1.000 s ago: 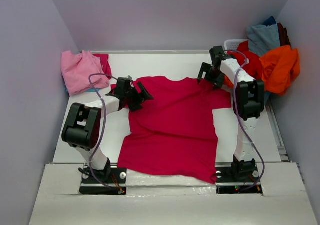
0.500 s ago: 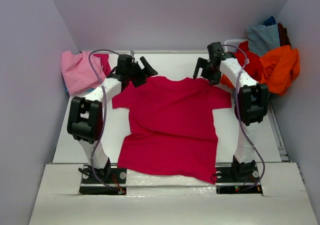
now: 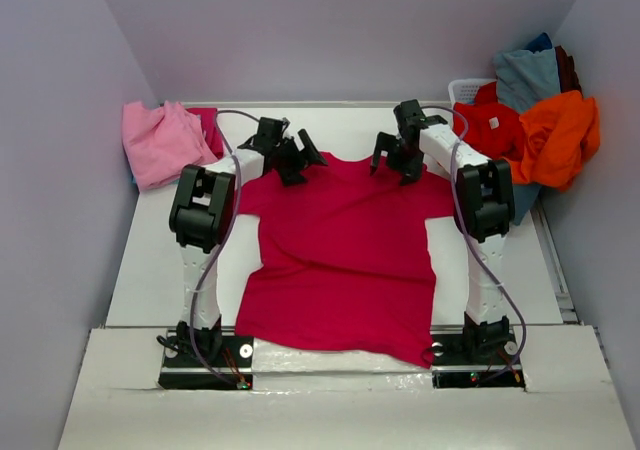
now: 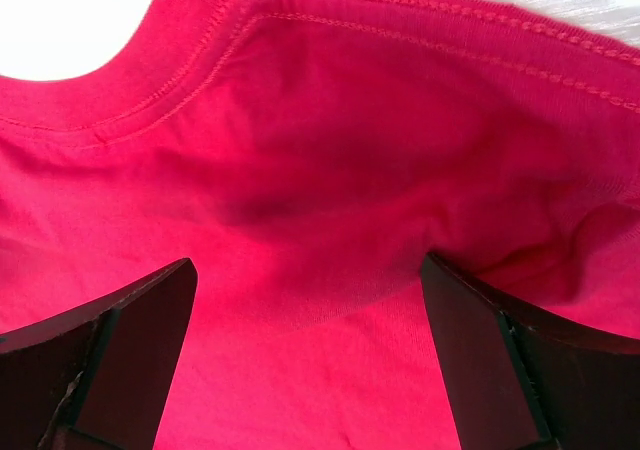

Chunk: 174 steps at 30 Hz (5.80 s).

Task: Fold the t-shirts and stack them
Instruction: Flatten the tshirt out

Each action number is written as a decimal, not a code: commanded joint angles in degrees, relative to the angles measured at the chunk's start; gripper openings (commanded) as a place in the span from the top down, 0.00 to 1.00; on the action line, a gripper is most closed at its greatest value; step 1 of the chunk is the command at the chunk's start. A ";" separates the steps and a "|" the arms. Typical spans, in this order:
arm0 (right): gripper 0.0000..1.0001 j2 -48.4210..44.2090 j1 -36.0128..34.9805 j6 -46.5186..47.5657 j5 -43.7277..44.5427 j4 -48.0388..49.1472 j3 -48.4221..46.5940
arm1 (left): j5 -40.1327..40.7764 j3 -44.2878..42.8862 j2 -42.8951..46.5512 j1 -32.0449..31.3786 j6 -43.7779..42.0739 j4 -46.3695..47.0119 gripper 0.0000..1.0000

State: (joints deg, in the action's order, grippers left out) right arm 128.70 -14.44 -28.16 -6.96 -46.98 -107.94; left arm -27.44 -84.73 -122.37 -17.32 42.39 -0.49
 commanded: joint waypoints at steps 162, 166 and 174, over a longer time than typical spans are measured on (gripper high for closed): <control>0.00 22.20 -3.41 4.61 -13.70 5.77 -30.66 | 4.76 56.15 34.03 -43.85 24.84 30.46 0.01; 0.00 22.03 -0.43 1.46 -13.43 4.18 -29.96 | 5.82 58.45 37.28 -44.38 25.81 29.50 0.01; 0.00 18.60 2.56 1.53 -6.41 2.07 -25.74 | 8.02 59.86 45.54 -42.36 25.37 24.14 0.01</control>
State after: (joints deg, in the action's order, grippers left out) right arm 148.81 -14.44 -27.29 -22.96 -40.12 -136.64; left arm -21.21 -25.67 -81.73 -61.34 68.12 25.76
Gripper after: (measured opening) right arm 0.996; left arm 0.986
